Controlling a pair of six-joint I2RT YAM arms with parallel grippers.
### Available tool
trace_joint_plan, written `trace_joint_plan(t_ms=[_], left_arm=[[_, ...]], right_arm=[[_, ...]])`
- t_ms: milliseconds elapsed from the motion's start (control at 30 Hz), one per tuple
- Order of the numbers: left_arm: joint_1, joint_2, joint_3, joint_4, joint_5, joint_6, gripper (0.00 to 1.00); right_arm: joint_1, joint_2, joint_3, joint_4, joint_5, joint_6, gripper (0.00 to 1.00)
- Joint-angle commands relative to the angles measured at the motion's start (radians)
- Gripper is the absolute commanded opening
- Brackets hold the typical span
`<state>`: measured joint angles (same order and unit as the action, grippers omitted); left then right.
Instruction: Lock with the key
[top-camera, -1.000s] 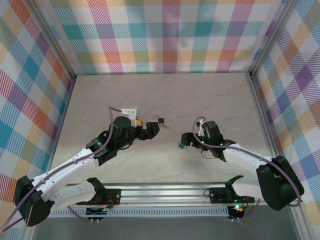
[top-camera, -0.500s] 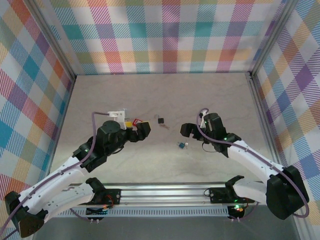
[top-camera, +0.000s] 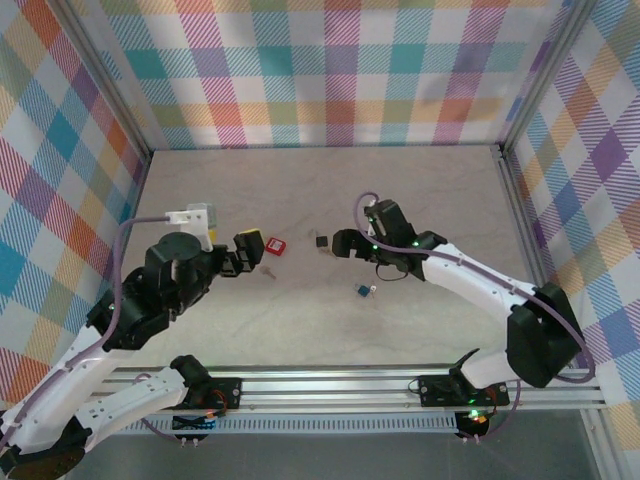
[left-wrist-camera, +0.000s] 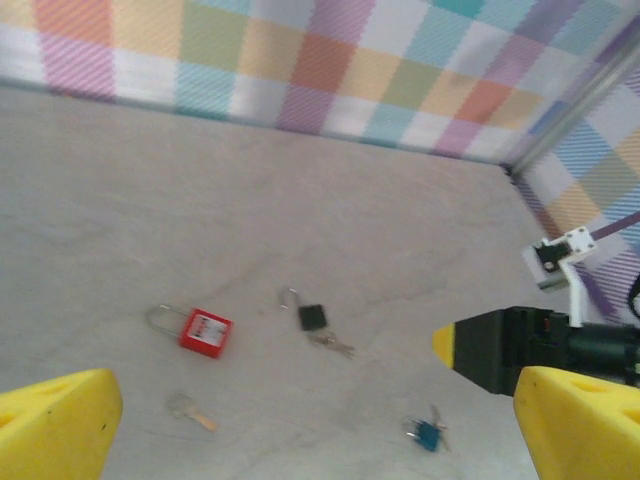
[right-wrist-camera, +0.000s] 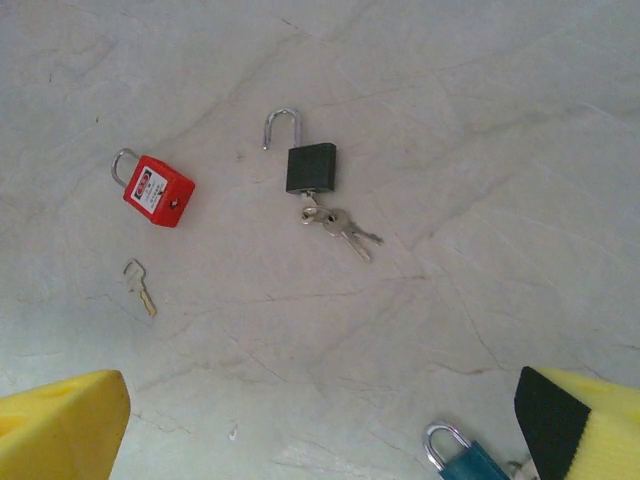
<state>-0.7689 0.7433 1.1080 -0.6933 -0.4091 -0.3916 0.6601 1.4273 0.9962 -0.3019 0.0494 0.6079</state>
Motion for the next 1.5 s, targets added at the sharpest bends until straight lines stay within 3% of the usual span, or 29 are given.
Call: trace_joint_plan(t_ms=[0, 133, 300, 633, 1133, 1467], left_arm=[[0.009, -0.018, -0.004, -0.117, -0.148, 0.122, 1.00], [0.015, -0.042, -0.088, -0.075, -0.196, 0.143, 1.00], [0.066, -0.041, -0.158, -0.031, -0.141, 0.145, 1.00], [0.118, -0.035, -0.183, -0.009, -0.076, 0.137, 1.00], [0.136, -0.052, -0.195, 0.002, -0.057, 0.135, 1.00], [0.143, -0.054, -0.196, 0.005, -0.054, 0.135, 1.00]], right_arm=[[0.023, 0.061, 0.073, -0.039, 0.022, -0.016, 0.99], [0.044, 0.177, 0.180, -0.062, 0.013, -0.022, 0.99], [0.052, 0.295, 0.282, -0.093, 0.042, -0.031, 0.99], [0.058, 0.522, 0.479, -0.189, 0.085, -0.083, 0.86], [0.087, 0.693, 0.631, -0.277, 0.192, -0.148, 0.76], [0.098, 0.758, 0.680, -0.302, 0.217, -0.170, 0.74]])
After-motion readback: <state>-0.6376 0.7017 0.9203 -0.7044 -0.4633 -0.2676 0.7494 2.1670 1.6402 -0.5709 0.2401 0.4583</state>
